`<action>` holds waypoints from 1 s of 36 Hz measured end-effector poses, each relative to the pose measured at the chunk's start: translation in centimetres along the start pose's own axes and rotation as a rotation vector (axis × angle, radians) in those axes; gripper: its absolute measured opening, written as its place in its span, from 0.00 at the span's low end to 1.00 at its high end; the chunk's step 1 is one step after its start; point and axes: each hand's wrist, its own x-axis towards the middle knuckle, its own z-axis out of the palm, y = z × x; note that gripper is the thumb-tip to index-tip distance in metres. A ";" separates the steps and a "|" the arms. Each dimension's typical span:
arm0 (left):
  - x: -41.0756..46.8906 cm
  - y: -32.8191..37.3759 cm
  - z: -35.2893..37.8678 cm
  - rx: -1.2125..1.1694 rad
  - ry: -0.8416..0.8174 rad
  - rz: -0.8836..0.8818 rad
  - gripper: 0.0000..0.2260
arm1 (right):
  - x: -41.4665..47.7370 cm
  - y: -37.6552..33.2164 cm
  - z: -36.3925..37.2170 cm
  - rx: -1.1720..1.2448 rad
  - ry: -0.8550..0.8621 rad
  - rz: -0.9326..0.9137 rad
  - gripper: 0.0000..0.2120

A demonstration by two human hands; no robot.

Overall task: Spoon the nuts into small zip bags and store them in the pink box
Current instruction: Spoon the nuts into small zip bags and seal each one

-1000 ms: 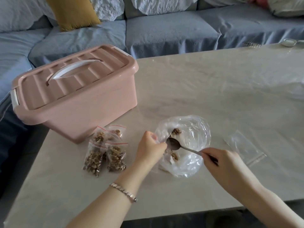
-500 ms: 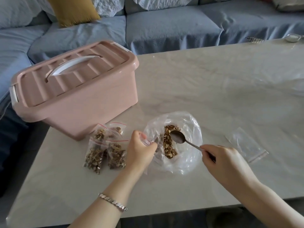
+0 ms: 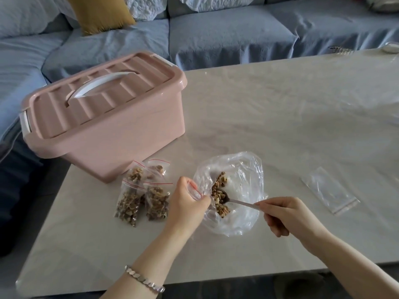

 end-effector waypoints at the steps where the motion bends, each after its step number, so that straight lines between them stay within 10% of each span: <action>1: -0.2 -0.2 0.0 0.009 -0.006 0.012 0.11 | 0.1 0.1 0.1 0.016 -0.010 0.007 0.10; 22: -0.6 -1.0 -1.4 0.027 -0.020 0.045 0.11 | -0.1 1.0 1.8 0.434 0.212 -0.095 0.16; 31: -2.4 0.8 -3.6 0.099 0.253 0.457 0.16 | -0.8 1.0 -1.0 0.502 0.265 -0.098 0.17; 36: -2.8 3.7 -3.8 -0.023 0.143 0.539 0.23 | -1.0 -0.1 -2.5 0.487 0.308 -0.139 0.17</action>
